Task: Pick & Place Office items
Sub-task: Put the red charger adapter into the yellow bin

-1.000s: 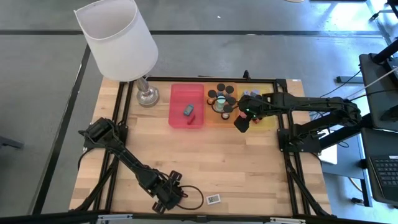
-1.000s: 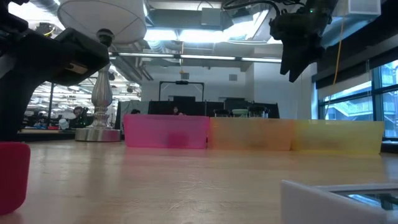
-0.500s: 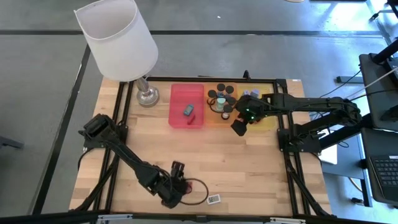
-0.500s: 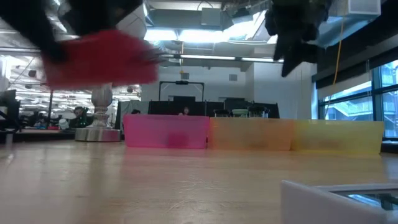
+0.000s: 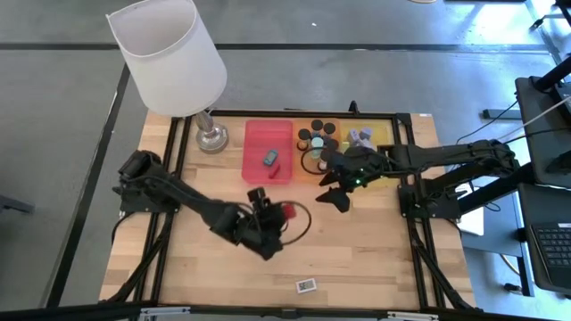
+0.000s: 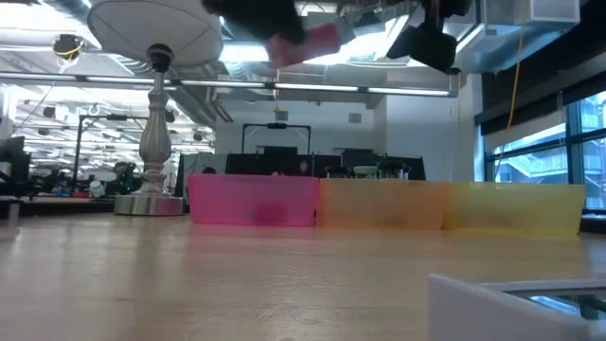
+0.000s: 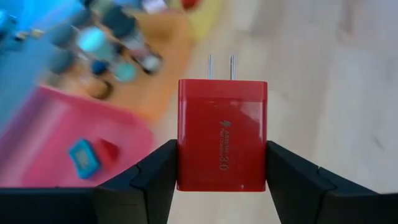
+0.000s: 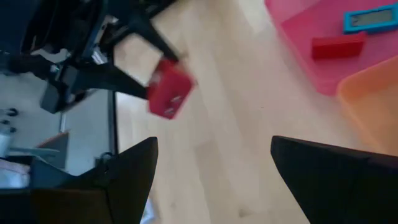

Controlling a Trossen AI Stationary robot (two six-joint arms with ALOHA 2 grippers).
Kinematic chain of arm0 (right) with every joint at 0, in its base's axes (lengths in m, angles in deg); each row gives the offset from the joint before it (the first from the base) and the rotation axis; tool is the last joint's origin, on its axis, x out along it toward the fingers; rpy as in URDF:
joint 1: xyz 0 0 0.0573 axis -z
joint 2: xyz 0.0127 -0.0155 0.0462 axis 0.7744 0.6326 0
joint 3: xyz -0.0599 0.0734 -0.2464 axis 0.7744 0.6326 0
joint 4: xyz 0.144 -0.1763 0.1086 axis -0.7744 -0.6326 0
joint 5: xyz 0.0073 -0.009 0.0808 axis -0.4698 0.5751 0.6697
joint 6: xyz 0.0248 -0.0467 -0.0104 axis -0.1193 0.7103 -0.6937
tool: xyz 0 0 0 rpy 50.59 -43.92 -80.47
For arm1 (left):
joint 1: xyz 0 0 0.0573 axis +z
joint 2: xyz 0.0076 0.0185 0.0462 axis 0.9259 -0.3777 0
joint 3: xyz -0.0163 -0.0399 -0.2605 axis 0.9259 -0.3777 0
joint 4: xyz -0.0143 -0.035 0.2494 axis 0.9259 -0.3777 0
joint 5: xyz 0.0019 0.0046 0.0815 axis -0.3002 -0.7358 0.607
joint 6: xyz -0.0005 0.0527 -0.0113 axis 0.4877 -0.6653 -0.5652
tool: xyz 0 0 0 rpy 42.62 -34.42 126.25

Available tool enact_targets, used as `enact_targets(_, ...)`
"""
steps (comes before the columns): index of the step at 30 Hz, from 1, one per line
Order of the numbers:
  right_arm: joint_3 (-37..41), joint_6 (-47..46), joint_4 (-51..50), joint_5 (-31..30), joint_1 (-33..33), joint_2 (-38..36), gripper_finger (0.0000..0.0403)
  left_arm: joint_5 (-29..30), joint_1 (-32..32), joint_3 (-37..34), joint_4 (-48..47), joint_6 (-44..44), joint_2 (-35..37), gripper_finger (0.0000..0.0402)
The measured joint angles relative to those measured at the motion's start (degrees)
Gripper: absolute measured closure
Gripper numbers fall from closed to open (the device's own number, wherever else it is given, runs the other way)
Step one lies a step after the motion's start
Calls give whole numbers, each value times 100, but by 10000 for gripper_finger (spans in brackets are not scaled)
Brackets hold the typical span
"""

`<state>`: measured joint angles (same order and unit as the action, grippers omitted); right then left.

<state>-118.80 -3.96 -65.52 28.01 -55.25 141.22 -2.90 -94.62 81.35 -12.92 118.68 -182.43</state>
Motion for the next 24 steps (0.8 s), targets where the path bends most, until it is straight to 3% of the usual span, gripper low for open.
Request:
enact_targets(5,0,-489,260,-2,-91,0,87,378,340,232,36,-380,0,194)
enact_targets(13,0,-1047,745,-47,-20,-2,78,459,653,317,81,-763,-2,194)
enact_targets(18,0,-1627,745,-608,-6,-2,53,567,717,317,250,-959,-2,194)
enact_targets(24,0,-2106,745,-920,-6,-2,36,570,795,317,1057,-2002,-2,194)
